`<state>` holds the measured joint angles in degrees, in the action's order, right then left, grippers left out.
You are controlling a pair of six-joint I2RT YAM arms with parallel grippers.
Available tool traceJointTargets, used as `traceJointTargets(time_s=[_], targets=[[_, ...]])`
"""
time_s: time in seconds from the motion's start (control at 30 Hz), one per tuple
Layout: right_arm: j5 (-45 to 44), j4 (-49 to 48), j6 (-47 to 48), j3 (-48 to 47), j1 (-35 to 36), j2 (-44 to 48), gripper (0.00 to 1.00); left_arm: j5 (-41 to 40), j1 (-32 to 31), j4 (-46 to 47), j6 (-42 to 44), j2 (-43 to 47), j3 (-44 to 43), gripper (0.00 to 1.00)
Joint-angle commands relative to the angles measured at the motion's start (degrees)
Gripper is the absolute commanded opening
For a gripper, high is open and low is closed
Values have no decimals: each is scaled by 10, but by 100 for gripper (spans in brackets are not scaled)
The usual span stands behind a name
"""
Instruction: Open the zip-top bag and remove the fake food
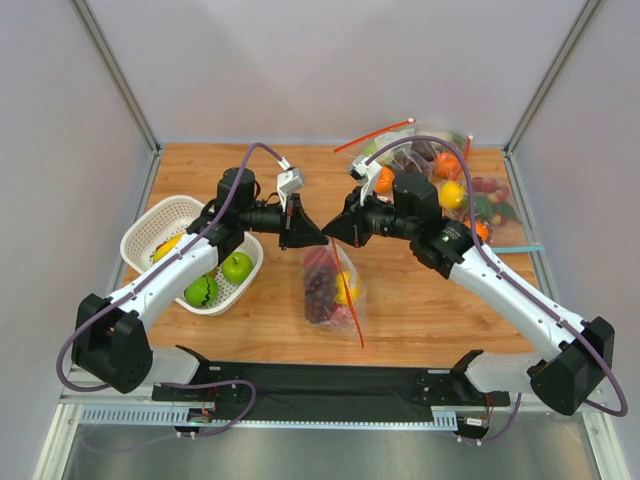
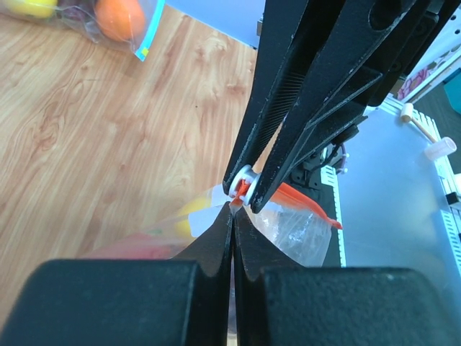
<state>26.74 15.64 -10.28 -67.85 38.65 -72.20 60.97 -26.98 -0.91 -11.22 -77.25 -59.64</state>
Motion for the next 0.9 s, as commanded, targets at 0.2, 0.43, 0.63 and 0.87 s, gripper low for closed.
traceJointTargets(time_s=[0.2, 0.43, 0.63, 0.87], targets=[[-36, 0, 11, -2, -1, 31, 0, -21, -8, 92, -57, 43, 29, 0], [-78, 25, 22, 11, 18, 40, 0, -35, -7, 135, -85, 55, 37, 0], [-100, 44, 30, 17, 33, 43, 0, -48, -4, 136, -87, 64, 38, 0], [-107, 61, 40, 21, 40, 51, 0, -53, 22, 153, -106, 72, 43, 0]])
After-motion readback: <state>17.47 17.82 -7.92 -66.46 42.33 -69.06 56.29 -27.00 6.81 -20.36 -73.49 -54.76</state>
